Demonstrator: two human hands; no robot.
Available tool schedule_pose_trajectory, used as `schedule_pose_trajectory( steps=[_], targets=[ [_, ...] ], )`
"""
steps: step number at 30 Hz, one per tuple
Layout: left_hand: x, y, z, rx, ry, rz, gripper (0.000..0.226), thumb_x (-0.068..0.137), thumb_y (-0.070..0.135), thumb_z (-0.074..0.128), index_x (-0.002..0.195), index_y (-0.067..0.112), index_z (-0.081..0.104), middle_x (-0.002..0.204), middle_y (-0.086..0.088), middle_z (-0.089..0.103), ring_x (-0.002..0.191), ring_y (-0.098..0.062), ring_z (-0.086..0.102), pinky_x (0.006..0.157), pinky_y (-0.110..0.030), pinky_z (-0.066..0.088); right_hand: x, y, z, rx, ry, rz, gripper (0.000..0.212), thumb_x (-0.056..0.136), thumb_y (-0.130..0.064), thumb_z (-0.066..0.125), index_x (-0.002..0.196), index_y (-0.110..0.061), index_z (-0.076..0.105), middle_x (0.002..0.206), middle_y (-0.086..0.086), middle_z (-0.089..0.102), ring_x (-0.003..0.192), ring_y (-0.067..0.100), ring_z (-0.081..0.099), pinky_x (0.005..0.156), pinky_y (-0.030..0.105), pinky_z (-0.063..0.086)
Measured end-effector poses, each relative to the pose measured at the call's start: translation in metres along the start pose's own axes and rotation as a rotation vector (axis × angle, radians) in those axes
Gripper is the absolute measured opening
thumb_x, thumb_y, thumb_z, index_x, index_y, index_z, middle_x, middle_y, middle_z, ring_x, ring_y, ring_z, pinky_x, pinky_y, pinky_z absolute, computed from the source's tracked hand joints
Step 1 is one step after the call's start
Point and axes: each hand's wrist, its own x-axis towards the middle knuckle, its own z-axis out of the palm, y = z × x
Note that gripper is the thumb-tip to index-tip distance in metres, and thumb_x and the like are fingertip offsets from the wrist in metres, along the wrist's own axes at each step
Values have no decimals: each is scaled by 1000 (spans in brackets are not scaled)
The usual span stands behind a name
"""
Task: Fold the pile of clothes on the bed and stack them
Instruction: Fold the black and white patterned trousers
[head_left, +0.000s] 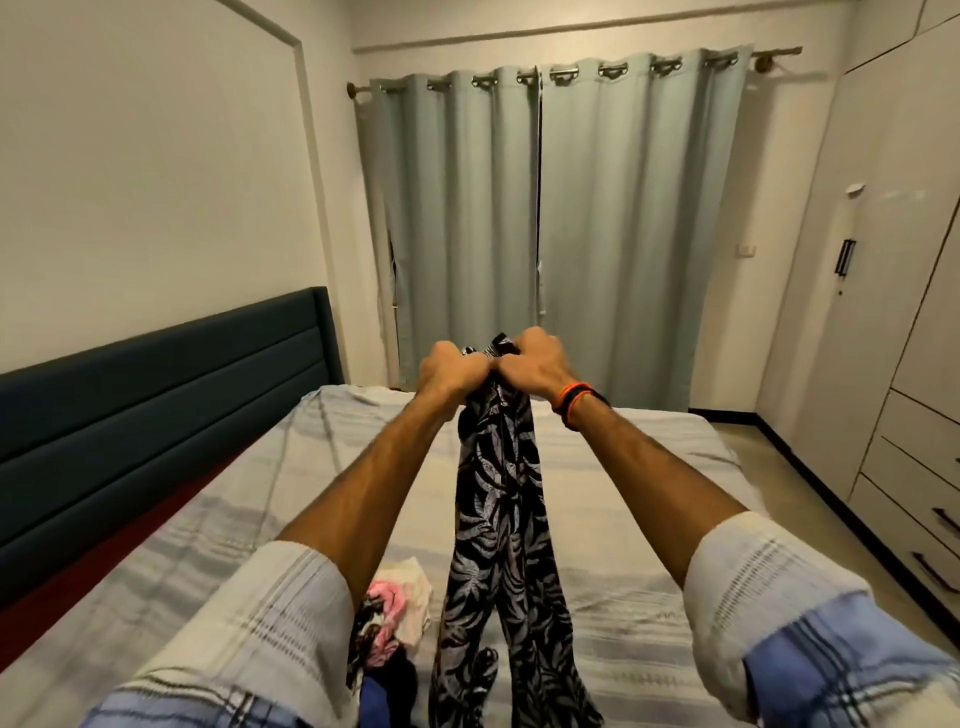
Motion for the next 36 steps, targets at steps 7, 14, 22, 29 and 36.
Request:
schedule_pose_trajectory(
  steps=[7, 14, 22, 29, 36],
  targets=[
    [-23, 20, -6, -540, -334, -128, 15, 82, 2, 38, 73, 4, 50, 67, -9, 44, 53, -17, 45, 42, -20, 37, 0, -3, -5, 8, -165, -55, 27, 88, -21, 55, 63, -9, 57, 67, 5, 58, 66, 24, 52, 56, 28, 39],
    [-25, 18, -14, -768, -611, -209, 71, 100, 51, 32, 112, -17, 45, 112, -28, 56, 104, -33, 59, 102, -42, 46, -6, -4, -3, 23, -243, -115, 24, 83, -27, 61, 75, -5, 66, 71, 5, 61, 65, 19, 52, 61, 28, 42],
    [-10, -9, -24, -509, -156, -140, 23, 92, 1, 61, 113, -10, 64, 112, -24, 68, 81, -24, 67, 58, -25, 60, 13, 12, -6, 175, -63, -99, 18, 81, -19, 69, 81, -1, 71, 81, 11, 74, 80, 27, 71, 70, 35, 60],
    [1, -35, -41, -329, -269, -115, 25, 83, 14, 76, 100, 7, 59, 101, 1, 66, 113, -21, 52, 101, -42, 38, 14, 15, -40, 706, -297, -115, 30, 93, -9, 63, 115, 12, 60, 93, 7, 74, 85, 17, 70, 72, 29, 56],
    [-7, 0, -54, -246, -348, 92, 14, 84, 15, 73, 96, 9, 69, 92, -3, 73, 86, -17, 68, 72, -28, 54, 19, 31, -81, 626, -235, -136, 28, 96, -13, 60, 116, 6, 61, 101, 10, 70, 87, 16, 68, 75, 30, 56]
  ],
)
